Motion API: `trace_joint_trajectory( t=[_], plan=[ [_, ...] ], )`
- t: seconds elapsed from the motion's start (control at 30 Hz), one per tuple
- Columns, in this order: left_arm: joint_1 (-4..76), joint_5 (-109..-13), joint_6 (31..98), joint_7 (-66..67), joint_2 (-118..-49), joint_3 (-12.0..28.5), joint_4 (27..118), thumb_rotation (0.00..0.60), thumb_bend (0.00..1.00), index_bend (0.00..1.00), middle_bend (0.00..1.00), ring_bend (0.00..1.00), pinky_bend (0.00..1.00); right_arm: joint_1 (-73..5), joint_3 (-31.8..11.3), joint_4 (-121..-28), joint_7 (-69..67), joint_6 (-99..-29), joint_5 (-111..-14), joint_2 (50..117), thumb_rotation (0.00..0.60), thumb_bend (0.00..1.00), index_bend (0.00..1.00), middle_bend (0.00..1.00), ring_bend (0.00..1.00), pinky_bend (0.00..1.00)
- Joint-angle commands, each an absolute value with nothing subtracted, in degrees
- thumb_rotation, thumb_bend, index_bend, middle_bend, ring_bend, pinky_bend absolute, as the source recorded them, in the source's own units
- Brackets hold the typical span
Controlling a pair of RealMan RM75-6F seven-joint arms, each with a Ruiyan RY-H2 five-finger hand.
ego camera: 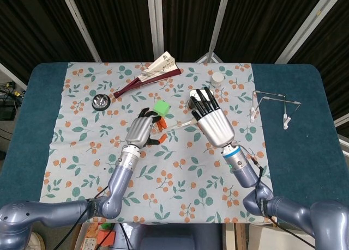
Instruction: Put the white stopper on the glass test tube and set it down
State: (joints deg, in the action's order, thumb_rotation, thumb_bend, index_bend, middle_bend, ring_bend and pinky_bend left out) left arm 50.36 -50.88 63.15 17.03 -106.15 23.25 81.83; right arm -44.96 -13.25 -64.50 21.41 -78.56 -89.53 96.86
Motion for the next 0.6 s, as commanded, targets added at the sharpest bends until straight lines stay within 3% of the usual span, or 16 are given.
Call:
trace_joint_trajectory(
  t=[0.03, 0.6],
  plan=[
    [50.40, -50.76, 63.23, 17.15, -106.23, 23.32, 81.92, 0.600, 0.56, 0.63, 0.67, 0.22, 0.07, -44.96, -13.29, -64.61, 21.46, -78.60, -89.56, 96.84, 0.600, 0.38, 0.70, 0.24, 0.02, 0.02],
    [50.73, -50.95, 63.52, 17.26, -106.52, 23.53, 82.17, 0.600, 0.56, 0.63, 0.67, 0.22, 0.07, -44.86, -13.16, -65.87, 21.61, -78.38, -89.76, 96.38, 0.600, 0.38, 0.70, 0.24, 0.02, 0.02]
  ],
)
